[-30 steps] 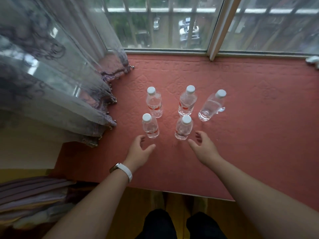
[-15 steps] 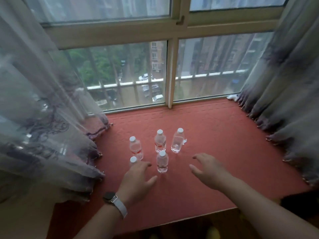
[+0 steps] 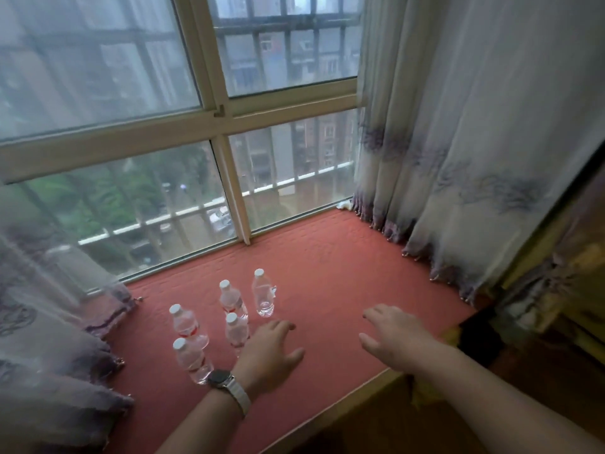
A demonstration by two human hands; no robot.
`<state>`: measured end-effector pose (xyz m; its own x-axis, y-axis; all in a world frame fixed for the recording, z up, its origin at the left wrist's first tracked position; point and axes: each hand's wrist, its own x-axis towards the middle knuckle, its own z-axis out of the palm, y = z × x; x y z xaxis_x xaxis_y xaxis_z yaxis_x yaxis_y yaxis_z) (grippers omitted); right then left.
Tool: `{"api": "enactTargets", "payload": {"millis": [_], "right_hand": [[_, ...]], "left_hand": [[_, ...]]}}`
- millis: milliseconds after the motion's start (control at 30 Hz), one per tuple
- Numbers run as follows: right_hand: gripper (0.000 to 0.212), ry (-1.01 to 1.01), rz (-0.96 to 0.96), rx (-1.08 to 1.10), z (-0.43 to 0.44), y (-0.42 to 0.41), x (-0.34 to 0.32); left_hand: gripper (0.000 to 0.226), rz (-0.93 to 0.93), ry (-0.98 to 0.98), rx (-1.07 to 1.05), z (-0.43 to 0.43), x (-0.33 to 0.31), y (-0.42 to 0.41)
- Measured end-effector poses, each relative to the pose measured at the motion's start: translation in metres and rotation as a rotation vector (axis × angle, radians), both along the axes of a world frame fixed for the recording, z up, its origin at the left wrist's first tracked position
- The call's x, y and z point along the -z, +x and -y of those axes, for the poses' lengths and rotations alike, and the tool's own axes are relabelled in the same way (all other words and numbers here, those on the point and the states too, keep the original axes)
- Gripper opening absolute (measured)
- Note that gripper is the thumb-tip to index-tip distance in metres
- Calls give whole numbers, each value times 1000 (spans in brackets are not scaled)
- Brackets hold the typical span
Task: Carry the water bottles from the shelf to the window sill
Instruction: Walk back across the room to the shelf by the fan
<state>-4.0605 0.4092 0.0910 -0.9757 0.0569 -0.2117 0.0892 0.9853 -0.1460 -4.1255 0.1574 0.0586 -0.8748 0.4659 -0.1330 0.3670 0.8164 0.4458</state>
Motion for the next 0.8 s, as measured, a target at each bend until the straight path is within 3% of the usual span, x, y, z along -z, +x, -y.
{"api": "enactTargets", "payload": {"millis": [467, 800], "right_hand": [[57, -53, -80, 395, -214, 232, -17], [50, -100, -98, 748, -304, 334, -11]], "left_hand": [[55, -97, -17, 490, -270, -35, 132], [54, -103, -74, 842, -426, -28, 171]]}}
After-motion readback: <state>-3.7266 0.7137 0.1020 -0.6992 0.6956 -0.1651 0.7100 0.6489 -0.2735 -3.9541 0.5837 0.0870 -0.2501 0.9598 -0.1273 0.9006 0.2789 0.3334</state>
